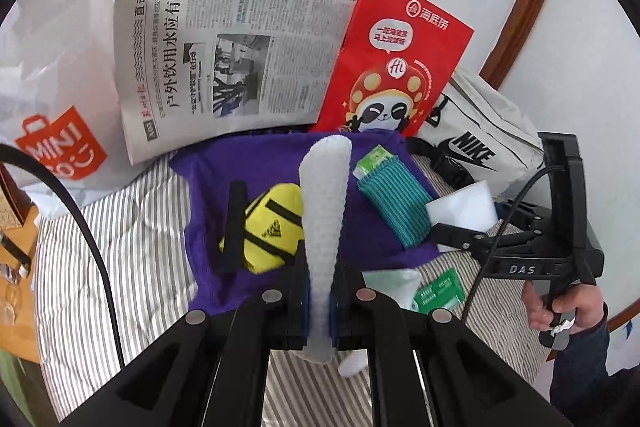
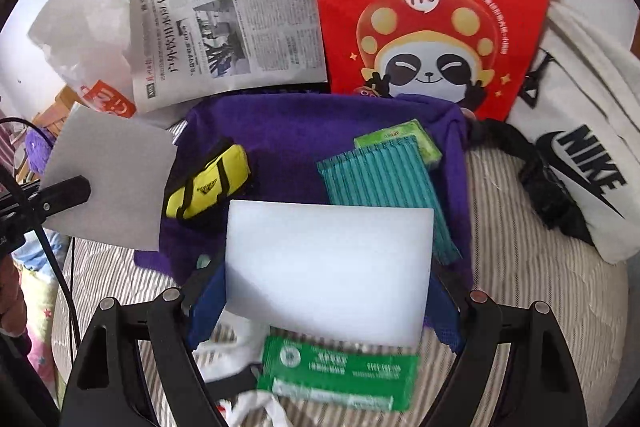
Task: Organize soft objects
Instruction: 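Place the white sponge on the purple towel with the right tool while the left tool carries the wipe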
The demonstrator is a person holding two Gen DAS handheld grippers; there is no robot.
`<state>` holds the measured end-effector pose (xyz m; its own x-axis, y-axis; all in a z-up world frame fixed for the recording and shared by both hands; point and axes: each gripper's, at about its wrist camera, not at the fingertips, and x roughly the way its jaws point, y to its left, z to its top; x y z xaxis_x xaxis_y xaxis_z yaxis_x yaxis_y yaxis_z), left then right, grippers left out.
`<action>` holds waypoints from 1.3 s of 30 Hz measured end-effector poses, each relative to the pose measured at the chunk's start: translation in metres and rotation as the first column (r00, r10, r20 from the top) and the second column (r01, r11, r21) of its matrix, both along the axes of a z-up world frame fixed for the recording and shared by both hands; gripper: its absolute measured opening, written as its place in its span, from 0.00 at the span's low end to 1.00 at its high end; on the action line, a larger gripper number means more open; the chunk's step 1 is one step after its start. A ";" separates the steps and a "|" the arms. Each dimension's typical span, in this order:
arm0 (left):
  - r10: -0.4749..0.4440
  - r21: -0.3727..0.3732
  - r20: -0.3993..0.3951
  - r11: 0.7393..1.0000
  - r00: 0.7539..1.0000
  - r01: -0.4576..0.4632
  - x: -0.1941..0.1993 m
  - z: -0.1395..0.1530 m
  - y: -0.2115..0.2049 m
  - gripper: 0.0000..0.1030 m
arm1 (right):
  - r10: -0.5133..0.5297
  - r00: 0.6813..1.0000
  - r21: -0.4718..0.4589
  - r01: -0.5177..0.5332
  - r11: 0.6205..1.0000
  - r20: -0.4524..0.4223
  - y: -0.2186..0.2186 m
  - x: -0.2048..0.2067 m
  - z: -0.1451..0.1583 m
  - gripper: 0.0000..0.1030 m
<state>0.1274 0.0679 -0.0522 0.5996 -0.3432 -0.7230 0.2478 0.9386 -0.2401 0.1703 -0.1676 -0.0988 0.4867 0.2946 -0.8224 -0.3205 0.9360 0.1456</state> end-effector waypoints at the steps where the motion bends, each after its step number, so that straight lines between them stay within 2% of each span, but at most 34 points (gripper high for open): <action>1: 0.001 -0.001 0.002 1.000 1.000 -0.001 0.003 0.000 0.001 0.07 | 0.002 1.000 0.008 -0.002 1.000 -0.011 0.003 0.005 -0.003 0.82; 8: 0.009 -0.007 -0.006 1.000 1.000 -0.009 0.026 -0.004 0.009 0.07 | 0.020 0.996 -0.007 -0.021 1.000 -0.085 0.030 0.034 -0.034 0.82; 15: 0.007 -0.016 -0.023 1.000 1.000 -0.007 0.037 -0.017 0.014 0.07 | 0.067 0.988 -0.030 -0.072 0.997 -0.141 0.052 0.044 -0.059 0.82; 21: 0.001 -0.025 -0.030 1.000 1.000 -0.002 0.042 -0.026 0.017 0.07 | 0.077 0.988 -0.069 -0.087 0.994 -0.134 0.066 0.048 -0.062 0.82; 30: 0.011 -0.045 -0.037 0.999 0.999 -0.012 0.044 -0.033 0.027 0.07 | 0.079 0.976 -0.072 -0.095 0.993 -0.202 0.081 0.052 -0.077 0.82; 39: 0.006 -0.060 -0.050 0.998 0.999 -0.009 0.045 -0.039 0.029 0.07 | 0.118 0.972 -0.099 -0.141 0.985 -0.205 0.094 0.055 -0.086 0.85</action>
<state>0.1720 0.0971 -0.0908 0.5662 -0.3828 -0.7300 0.2274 0.9238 -0.3080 0.2250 -0.0739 -0.1844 0.2746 0.2448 -0.9299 -0.4154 0.9023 0.1149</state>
